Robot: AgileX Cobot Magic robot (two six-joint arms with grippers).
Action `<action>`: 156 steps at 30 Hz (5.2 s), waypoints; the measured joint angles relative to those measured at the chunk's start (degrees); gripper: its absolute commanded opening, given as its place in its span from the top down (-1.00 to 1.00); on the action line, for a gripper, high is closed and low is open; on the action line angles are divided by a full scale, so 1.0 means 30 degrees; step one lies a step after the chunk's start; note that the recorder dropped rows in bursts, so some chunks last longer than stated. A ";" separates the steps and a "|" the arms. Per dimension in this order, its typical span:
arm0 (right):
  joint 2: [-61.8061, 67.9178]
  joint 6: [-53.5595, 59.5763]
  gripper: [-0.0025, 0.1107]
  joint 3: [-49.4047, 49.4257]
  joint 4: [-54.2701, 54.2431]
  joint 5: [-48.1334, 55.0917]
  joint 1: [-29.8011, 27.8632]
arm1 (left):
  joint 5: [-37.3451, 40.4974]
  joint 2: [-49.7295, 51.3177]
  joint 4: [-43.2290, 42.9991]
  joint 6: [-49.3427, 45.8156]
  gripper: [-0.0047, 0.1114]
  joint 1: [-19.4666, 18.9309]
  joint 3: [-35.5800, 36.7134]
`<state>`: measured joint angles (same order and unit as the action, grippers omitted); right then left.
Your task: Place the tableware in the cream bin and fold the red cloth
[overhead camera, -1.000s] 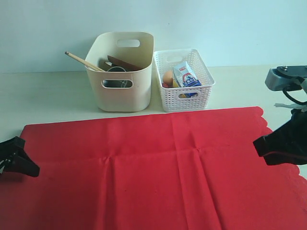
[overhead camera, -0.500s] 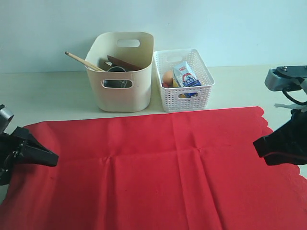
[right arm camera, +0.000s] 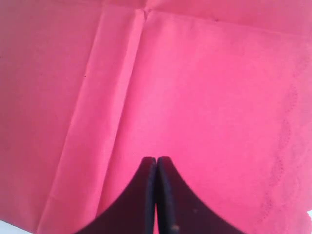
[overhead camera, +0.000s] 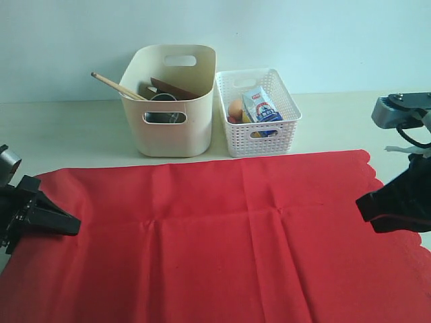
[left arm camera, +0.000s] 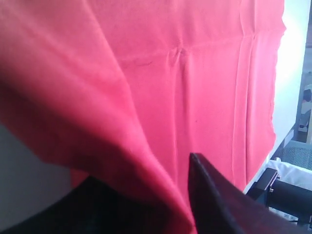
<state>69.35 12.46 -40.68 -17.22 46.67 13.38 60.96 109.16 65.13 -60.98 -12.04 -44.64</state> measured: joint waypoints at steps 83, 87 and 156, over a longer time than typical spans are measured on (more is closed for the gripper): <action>1.0434 0.0232 0.96 -0.0073 -0.1265 -0.6442 0.0110 | 0.2660 -0.7021 -0.0736 0.3854 0.92 0.3267 -0.3222; 1.0485 0.0277 0.96 -0.0073 -0.1229 -0.7036 0.1345 | 0.1839 -0.7021 -0.0707 0.4562 0.92 0.6288 -0.3436; 0.0586 -0.7913 0.96 -0.4121 1.0598 0.3325 0.2398 | -0.0849 0.1174 -0.3353 0.3230 -0.70 1.8422 -1.3015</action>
<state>71.10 -11.28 -53.04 14.57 56.64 20.57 58.41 112.68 55.07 -51.29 43.23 -83.69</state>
